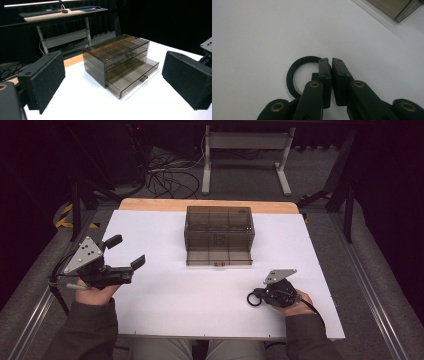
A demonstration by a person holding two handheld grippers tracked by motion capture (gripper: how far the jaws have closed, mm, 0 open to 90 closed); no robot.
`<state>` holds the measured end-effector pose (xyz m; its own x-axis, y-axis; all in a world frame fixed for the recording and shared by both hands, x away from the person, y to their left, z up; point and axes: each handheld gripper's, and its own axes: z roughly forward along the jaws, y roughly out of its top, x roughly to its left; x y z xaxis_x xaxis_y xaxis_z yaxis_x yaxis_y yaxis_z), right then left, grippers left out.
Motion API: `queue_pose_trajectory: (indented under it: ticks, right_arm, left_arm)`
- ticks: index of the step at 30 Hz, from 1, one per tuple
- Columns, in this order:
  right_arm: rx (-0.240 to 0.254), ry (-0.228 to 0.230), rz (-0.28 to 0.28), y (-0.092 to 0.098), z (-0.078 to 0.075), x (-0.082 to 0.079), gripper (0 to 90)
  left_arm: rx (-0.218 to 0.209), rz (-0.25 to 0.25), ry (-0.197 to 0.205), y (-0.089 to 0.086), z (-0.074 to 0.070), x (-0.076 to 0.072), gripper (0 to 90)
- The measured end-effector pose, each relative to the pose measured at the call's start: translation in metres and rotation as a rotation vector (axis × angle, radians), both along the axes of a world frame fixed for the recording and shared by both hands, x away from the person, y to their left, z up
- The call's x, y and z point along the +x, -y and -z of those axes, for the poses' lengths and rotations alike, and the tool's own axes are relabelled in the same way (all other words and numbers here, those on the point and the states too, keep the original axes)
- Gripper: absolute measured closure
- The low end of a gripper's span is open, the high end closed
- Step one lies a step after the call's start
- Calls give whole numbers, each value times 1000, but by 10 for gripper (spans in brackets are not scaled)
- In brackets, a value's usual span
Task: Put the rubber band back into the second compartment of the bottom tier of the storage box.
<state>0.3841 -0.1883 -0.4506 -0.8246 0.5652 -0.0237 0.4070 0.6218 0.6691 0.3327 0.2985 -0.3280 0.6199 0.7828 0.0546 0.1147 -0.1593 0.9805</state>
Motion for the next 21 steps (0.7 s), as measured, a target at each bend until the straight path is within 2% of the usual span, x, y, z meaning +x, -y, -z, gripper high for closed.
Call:
queue_pose_trajectory:
  ticks: [10, 16, 21]
  right_arm:
    - [32, 28, 20, -1, -3, 0, 862]
    - [68, 46, 35, -6, -6, 1, 862]
    - [75, 54, 41, -10, -6, 2, 862]
  left_arm:
    - [3, 1, -1, 0, 0, 0, 55]
    - [3, 2, -1, 1, 0, 0, 55]
    - [2, 1, -1, 1, 0, 0, 55]
